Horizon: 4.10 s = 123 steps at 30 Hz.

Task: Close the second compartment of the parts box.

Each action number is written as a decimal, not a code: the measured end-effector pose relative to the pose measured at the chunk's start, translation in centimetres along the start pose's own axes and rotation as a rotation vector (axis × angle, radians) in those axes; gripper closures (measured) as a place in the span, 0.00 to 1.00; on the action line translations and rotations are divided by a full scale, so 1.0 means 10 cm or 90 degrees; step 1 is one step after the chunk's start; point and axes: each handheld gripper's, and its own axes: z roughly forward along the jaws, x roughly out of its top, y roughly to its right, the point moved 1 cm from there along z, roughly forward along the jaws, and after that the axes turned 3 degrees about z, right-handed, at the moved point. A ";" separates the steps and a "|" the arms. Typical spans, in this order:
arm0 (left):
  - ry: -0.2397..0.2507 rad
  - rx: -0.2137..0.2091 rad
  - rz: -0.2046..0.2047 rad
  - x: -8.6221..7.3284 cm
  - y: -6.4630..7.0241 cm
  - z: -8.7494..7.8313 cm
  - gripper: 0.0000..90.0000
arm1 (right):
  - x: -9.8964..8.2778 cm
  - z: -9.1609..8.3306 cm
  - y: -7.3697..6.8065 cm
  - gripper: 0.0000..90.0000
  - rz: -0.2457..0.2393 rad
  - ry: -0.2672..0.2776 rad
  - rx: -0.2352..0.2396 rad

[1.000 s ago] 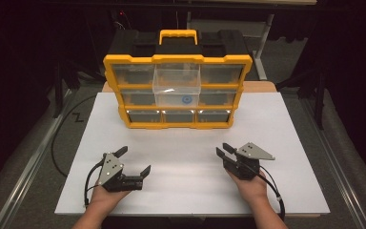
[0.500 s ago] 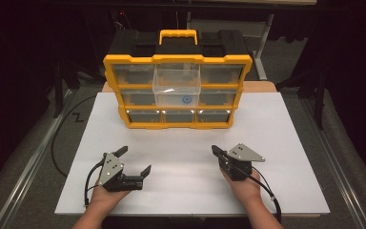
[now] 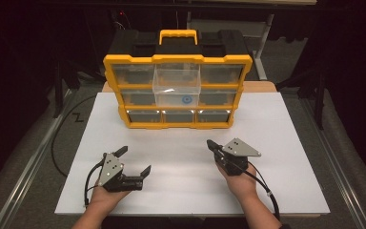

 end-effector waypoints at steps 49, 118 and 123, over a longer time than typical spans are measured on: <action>0.012 -0.001 0.001 0.01 0.01 -0.03 0.00 | 0.91 0.14 -0.33 1.00 -0.034 0.110 0.051; 0.021 -0.011 -0.003 0.01 0.02 -0.05 0.00 | 1.52 0.19 -0.34 1.00 -0.058 0.177 0.017; 0.020 -0.011 -0.003 0.01 0.02 -0.04 0.00 | 1.54 0.20 -0.33 1.00 -0.055 0.178 0.019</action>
